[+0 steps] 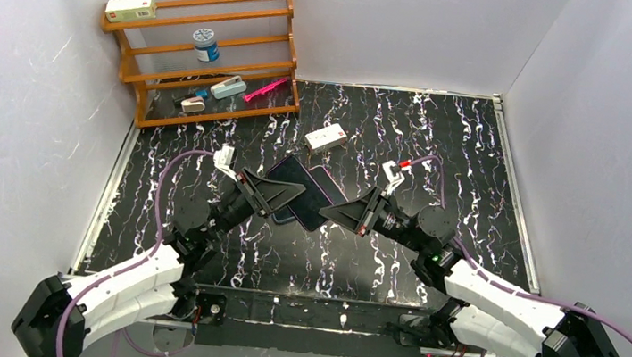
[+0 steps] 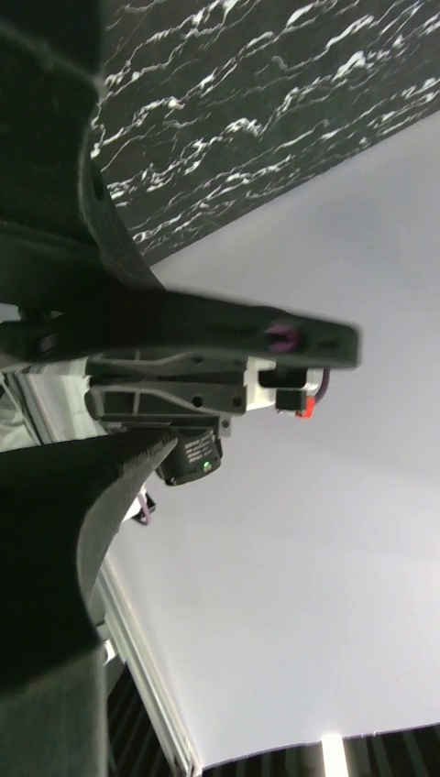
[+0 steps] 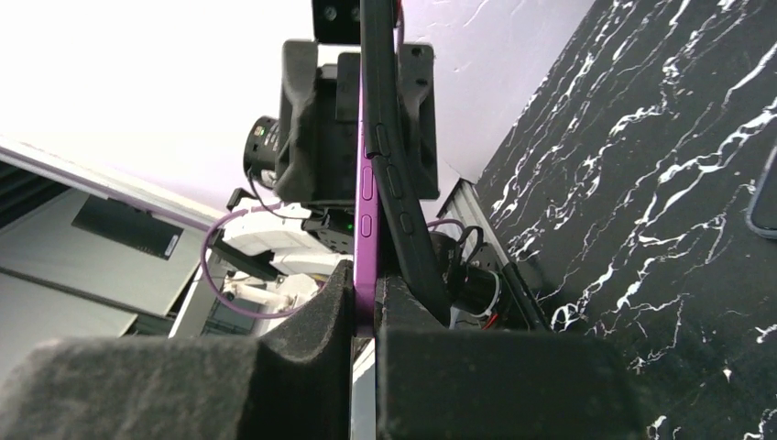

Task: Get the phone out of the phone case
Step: Remove the phone case from the phone.

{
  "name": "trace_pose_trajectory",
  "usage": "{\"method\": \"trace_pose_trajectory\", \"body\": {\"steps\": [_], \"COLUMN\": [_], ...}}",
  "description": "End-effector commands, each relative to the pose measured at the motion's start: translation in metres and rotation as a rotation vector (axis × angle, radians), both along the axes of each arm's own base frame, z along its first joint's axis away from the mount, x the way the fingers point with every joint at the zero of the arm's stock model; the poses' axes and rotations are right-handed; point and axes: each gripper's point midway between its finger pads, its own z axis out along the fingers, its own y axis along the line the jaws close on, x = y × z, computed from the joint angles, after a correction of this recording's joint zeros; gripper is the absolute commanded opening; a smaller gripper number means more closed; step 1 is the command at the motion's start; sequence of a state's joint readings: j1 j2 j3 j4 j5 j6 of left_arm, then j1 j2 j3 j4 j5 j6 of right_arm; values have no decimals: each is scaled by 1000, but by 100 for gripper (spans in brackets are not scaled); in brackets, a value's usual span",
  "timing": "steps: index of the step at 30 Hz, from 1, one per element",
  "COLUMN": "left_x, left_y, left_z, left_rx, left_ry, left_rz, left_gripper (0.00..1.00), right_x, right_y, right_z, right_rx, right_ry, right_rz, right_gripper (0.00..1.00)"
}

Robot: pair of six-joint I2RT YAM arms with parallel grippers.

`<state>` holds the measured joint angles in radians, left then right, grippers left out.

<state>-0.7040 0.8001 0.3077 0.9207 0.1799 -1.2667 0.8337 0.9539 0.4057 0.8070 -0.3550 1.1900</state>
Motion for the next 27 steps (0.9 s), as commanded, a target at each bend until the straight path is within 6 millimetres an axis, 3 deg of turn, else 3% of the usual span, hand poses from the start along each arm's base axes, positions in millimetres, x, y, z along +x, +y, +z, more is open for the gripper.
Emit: {"method": "trace_pose_trajectory", "body": {"steps": [1, 4, 7, 16, 23, 27], "left_x": [-9, -6, -5, 3, -5, -7], "left_y": [7, 8, 11, 8, -8, -10], "left_z": [7, 0, -6, -44, -31, -39], "left_rx": [-27, -22, -17, 69, 108, 123], "left_ry": [-70, -54, -46, 21, -57, -48], "left_rz": [15, 32, 51, 71, 15, 11], "left_gripper": [52, 64, 69, 69, 70, 70], "right_x": [4, 5, 7, 18, 24, 29], "right_y": [-11, -16, -21, -34, -37, -41], "right_z": [39, 41, 43, 46, 42, 40], "right_rx": [110, 121, 128, 158, 148, 153], "right_ry": [-64, -60, -54, 6, 23, 38], "right_rz": [-65, -92, -122, -212, -253, -291], "right_gripper": [1, 1, 1, 1, 1, 1]}}
